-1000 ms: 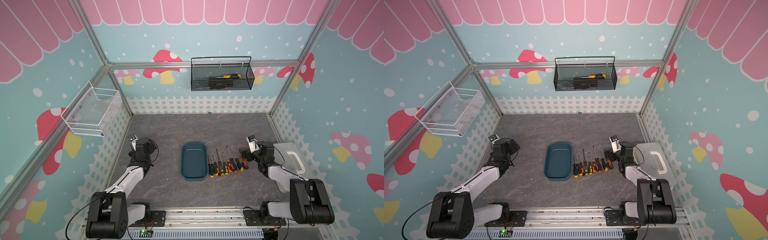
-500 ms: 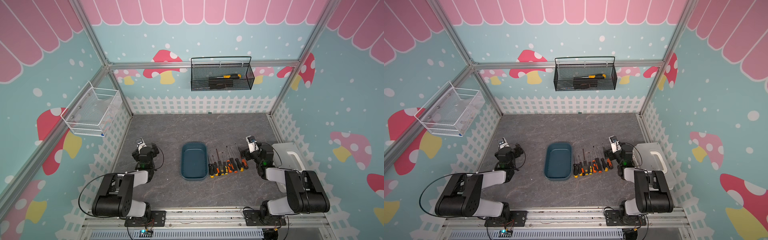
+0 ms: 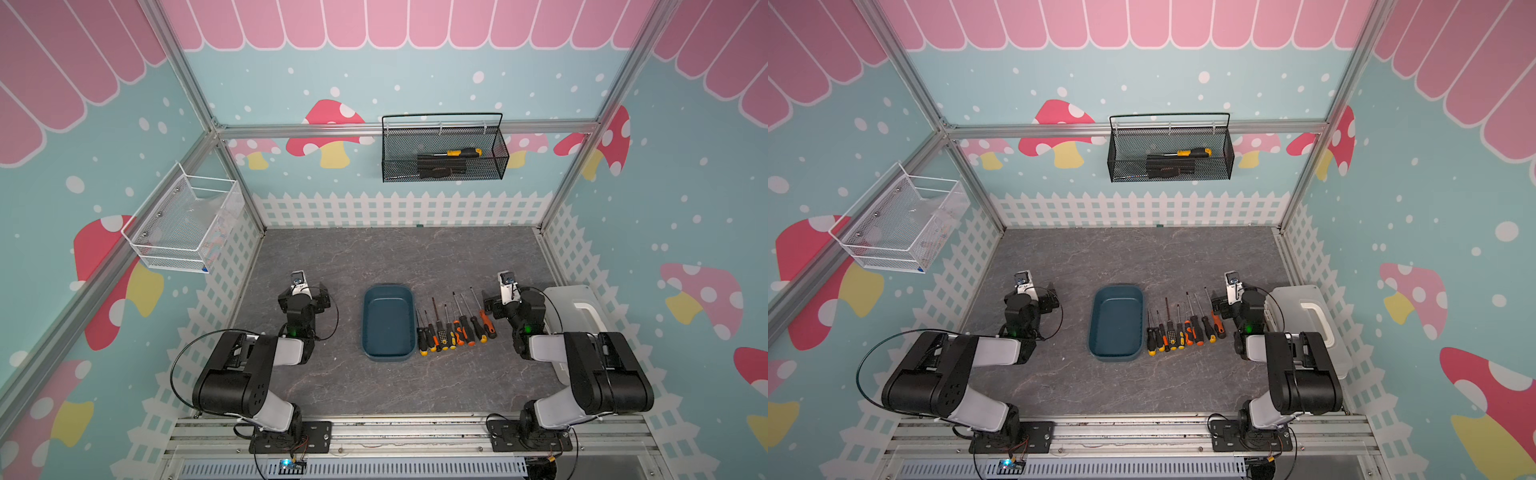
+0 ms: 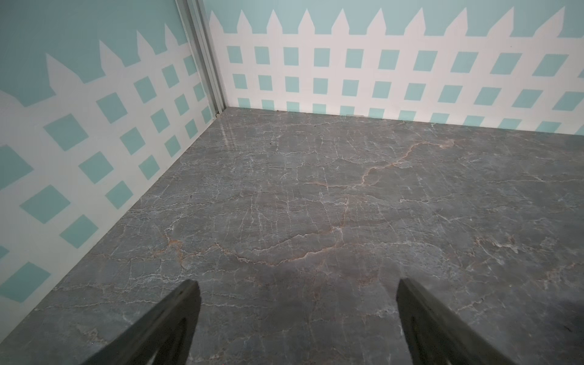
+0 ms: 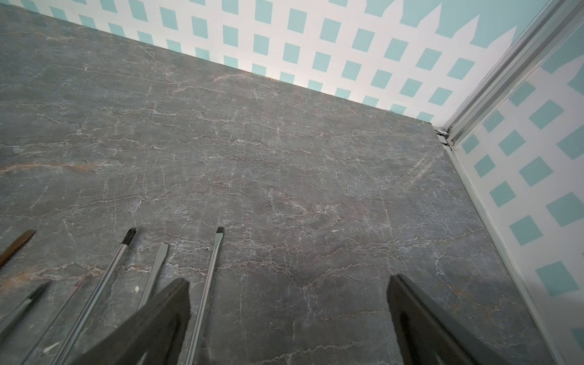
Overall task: Take out the screwdriver from the storage box
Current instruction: Reset both arms
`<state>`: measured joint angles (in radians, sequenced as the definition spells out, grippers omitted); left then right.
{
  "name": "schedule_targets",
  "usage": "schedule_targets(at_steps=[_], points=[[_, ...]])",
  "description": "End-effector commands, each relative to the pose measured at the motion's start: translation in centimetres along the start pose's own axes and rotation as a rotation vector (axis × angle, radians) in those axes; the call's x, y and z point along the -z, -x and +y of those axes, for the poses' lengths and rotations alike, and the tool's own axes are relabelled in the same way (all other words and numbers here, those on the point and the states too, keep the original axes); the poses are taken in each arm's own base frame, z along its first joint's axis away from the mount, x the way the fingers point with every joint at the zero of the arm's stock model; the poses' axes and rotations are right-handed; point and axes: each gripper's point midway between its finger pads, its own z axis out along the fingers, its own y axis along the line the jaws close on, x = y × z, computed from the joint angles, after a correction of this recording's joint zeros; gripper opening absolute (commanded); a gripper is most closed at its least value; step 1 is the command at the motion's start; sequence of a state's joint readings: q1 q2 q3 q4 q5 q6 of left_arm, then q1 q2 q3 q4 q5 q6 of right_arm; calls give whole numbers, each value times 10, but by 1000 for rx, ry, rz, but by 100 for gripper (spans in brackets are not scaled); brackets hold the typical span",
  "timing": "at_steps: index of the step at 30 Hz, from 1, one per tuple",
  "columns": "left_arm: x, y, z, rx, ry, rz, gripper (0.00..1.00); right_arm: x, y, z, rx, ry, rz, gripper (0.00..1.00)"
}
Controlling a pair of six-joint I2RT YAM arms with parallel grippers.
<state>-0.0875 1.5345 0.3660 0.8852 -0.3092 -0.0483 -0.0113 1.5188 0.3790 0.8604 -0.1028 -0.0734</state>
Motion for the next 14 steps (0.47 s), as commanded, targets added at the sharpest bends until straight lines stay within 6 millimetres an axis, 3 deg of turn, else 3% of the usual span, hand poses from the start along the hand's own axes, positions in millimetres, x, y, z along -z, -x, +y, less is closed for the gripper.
schedule_targets(at_steps=[1, 14], points=[[-2, 10, -3, -3, -15, -19, 99, 0, 4, 0, -6, -6, -10, 99], [-3, 11, -2, -1, -13, -28, 99, -1, 3, 1, -4, -4, -2, 99]])
